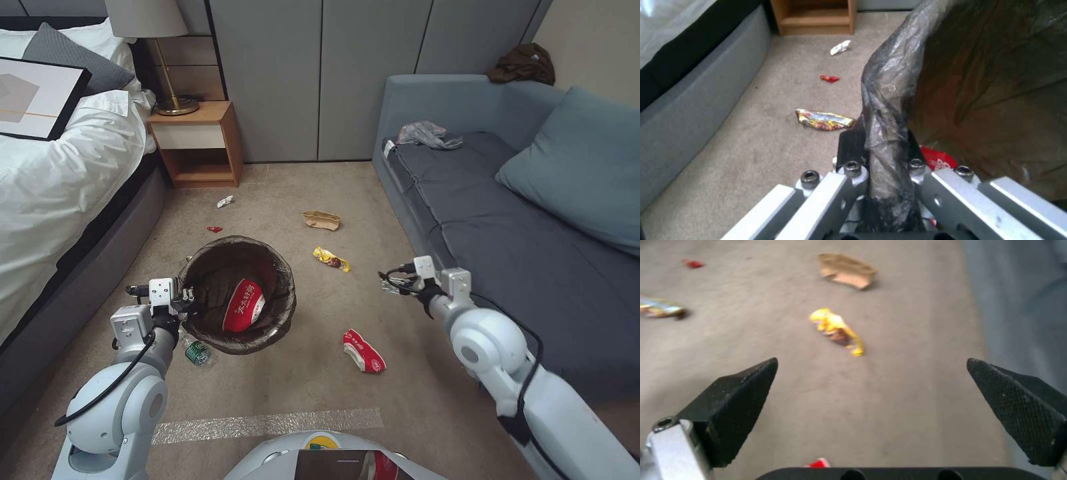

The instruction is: Pick up the trash bin, then pick up the garbage from the floor and place it into the trash bin.

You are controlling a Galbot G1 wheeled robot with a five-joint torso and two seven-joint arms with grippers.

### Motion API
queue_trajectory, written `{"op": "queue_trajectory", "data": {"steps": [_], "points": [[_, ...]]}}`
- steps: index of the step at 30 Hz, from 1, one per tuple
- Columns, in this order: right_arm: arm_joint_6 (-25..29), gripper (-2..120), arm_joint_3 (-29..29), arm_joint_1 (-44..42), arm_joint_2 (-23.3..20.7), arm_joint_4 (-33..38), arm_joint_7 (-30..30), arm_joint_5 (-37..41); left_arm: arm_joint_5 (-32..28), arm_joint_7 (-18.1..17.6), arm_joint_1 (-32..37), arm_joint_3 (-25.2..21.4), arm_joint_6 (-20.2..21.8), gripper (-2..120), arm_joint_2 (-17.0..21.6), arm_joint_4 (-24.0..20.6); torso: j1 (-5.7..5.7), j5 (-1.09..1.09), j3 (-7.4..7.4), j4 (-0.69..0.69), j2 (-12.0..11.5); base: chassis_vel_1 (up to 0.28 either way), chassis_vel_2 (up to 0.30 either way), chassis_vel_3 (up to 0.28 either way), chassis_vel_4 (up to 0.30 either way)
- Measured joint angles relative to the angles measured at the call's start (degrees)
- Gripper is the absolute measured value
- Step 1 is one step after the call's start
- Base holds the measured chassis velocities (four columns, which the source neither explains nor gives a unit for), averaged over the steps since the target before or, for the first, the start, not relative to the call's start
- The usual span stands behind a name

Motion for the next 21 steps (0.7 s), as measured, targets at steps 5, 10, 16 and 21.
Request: {"op": "queue_trajectory", "data": {"steps": [5,10,16,21], "points": [[0.1,100,-5.6,6.0,-1.3,-5.0,-0.1,7.0,0.2,0.1,0.0,0.0,0.0,0,-0.3,0.3,0.00,-0.01,0.00,-0.04,0.0,0.000,0.000,0.000,0.000],[0.3,100,-10.3,9.0,-1.0,-9.9,-0.1,7.9,0.6,0.1,-0.2,0.0,-0.1,0,-0.6,0.8,0.00,0.00,0.00,-0.02,0.0,0.000,0.000,0.000,0.000],[0.6,100,-16.4,11.3,0.7,-17.4,-0.4,6.0,1.0,0.2,-0.3,0.2,-0.3,0,-1.0,1.3,0.00,0.00,0.00,-0.02,0.0,0.000,0.000,0.000,0.000],[0.8,100,-17.9,10.0,2.5,-20.7,-1.9,1.6,1.0,0.3,-0.4,0.0,-0.5,0,-0.9,1.9,0.00,-0.01,0.00,-0.02,0.0,0.000,0.000,0.000,0.000]]}}
